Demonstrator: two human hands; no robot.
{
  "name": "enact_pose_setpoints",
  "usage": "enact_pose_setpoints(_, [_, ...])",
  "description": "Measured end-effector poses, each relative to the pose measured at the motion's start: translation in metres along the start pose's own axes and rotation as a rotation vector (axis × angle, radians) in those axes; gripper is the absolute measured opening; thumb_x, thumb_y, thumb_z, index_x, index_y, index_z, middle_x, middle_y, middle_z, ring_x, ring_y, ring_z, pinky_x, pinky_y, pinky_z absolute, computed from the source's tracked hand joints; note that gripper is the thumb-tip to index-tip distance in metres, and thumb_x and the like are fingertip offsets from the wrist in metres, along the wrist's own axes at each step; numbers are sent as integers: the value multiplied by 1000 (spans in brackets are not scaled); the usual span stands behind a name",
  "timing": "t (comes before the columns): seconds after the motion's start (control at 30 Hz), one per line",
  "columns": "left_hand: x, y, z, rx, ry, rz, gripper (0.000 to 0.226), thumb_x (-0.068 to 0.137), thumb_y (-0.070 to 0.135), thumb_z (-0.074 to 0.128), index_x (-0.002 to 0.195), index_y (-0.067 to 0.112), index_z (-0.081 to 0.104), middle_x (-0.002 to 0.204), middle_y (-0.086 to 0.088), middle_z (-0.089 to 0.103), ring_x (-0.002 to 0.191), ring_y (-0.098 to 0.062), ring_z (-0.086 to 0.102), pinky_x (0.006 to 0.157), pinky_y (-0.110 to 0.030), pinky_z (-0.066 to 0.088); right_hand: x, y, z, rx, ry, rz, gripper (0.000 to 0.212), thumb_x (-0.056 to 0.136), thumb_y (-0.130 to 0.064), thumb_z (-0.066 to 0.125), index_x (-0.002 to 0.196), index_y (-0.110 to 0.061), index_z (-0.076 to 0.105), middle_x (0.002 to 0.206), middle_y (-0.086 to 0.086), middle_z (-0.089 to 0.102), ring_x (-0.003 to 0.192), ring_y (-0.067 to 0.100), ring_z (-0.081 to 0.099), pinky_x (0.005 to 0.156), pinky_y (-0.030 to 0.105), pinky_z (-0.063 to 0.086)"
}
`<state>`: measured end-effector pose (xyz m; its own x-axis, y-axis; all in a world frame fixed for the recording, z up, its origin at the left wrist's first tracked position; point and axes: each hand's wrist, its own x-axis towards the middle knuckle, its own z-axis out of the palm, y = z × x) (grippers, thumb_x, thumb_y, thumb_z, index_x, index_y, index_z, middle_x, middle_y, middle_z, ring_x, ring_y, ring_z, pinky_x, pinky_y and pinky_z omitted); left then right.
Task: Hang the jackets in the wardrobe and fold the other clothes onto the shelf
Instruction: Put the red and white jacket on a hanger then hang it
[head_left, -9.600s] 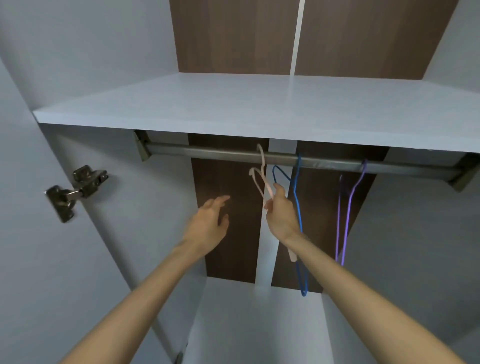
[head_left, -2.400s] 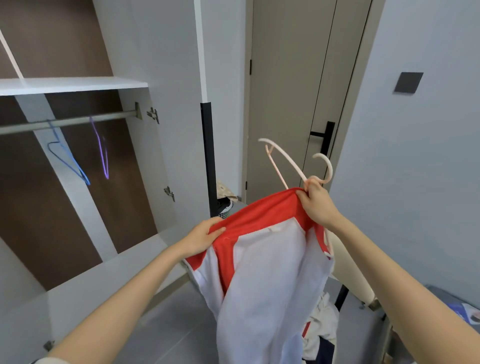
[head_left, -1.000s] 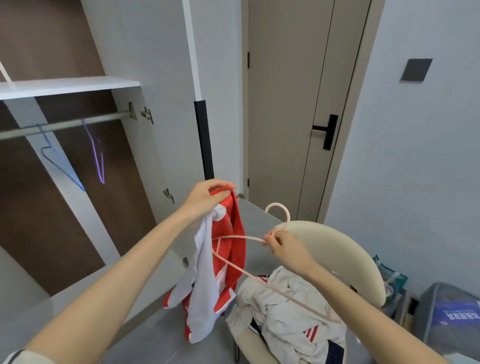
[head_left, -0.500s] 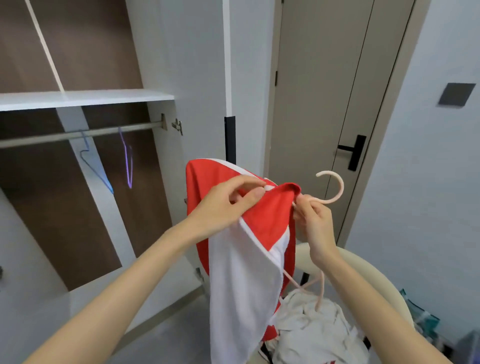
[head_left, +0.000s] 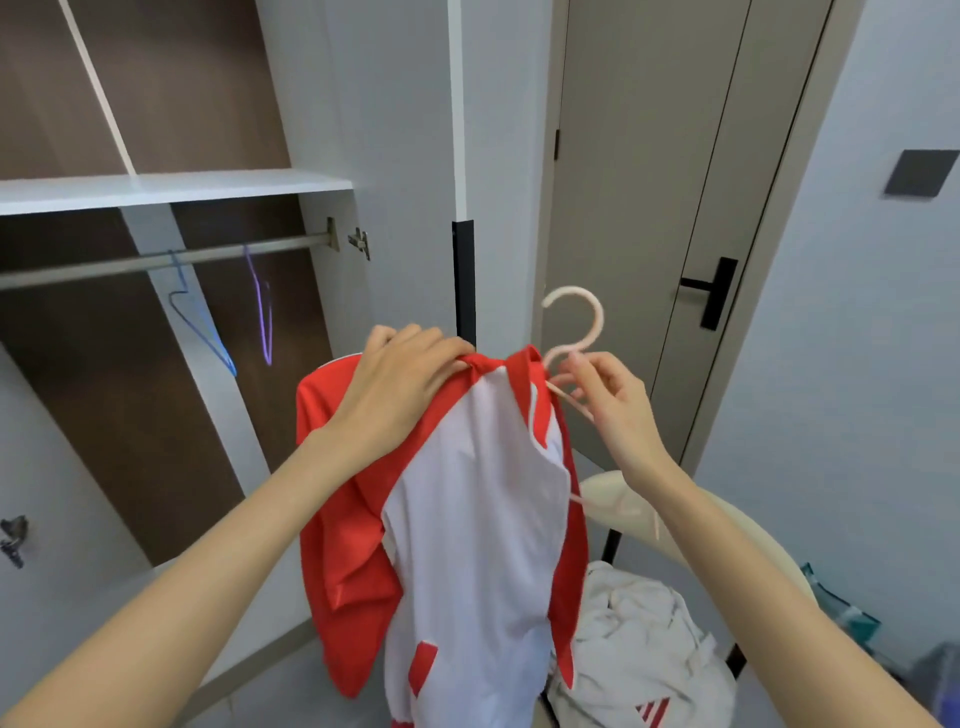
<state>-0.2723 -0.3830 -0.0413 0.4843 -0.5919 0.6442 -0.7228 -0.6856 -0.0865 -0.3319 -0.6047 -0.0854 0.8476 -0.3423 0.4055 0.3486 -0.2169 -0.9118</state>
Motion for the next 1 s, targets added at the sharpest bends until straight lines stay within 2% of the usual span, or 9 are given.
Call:
enact_pose_setpoints(0.13, [-15, -27, -1, -83, -19, -182, 32, 101, 37, 34, 112, 30, 64, 90, 9, 60, 88, -17, 52, 82, -40, 31, -9, 44, -8, -97, 248, 162, 33, 102, -41, 39, 101, -14, 59, 101, -7, 67, 98, 7, 59, 86, 26, 43])
enact_pose_setpoints(0.27, [-26, -43, -3, -94, 36, -245, 27, 103, 31, 37, 111, 35, 63, 89, 12, 60, 85, -14, 49, 79, -38, 24, -30, 93, 5, -92, 276, 409, 28, 103, -32, 34, 104, -12, 53, 108, 5, 54, 92, 17, 50, 75, 32, 40])
enact_pose_setpoints(0.4, [-36, -52, -9, -88, 63, -301, 27, 103, 29, 39, 109, 33, 65, 88, 12, 60, 85, -16, 49, 80, -42, 27, -42, 114, 30, 23, 293, 536, 32, 99, -17, 30, 87, -21, 59, 106, 5, 62, 94, 23, 54, 94, 41, 41])
enact_pose_setpoints(0.6, [-52, -68, -18, -82, 75, -399, 28, 103, 27, 38, 110, 32, 65, 91, 7, 62, 89, -19, 49, 86, -46, 30, -53, 129, 51, 78, 34, 655, 37, 102, -17, 28, 114, -11, 63, 121, 8, 65, 105, 20, 55, 92, 31, 40])
enact_pose_setpoints(0.67, [-56, -75, -21, -101, 79, -421, 28, 103, 27, 38, 110, 32, 65, 92, 7, 60, 92, -20, 49, 87, -45, 29, -58, 134, 59, -3, -113, 624, 31, 101, -21, 44, 126, -12, 58, 130, 3, 59, 111, 14, 53, 91, 25, 38])
enact_pose_setpoints(0.77, [-59, -81, -26, -102, 86, -409, 26, 103, 26, 40, 109, 35, 64, 88, 12, 54, 91, -17, 46, 85, -42, 27, -62, 138, 80, -88, -361, 562, 54, 90, -31, 67, 137, -12, 49, 134, -4, 51, 125, 14, 48, 103, 27, 38])
enact_pose_setpoints(0.87, [-62, -84, -31, -111, 95, -408, 26, 103, 26, 40, 108, 36, 64, 90, 15, 55, 91, -16, 46, 88, -40, 27, -65, 143, 104, -180, -456, 552, 47, 86, -32, 70, 128, -13, 59, 128, -1, 59, 121, 19, 53, 106, 40, 43])
enact_pose_setpoints(0.97, [-66, -91, -36, -118, 92, -429, 26, 103, 27, 40, 108, 37, 63, 95, 12, 60, 93, -15, 46, 86, -33, 23, -65, 153, 116, -265, -428, 496, 6, 92, -21, 63, 89, -18, 66, 90, 1, 64, 91, 21, 57, 83, 31, 46])
enact_pose_setpoints(1.0, [-69, -94, -37, -113, 91, -440, 26, 103, 27, 40, 109, 38, 63, 95, 11, 60, 93, -15, 46, 85, -32, 21, -64, 156, 115, -278, -399, 481, 14, 95, -18, 59, 82, -16, 64, 82, 3, 61, 84, 21, 55, 76, 29, 43])
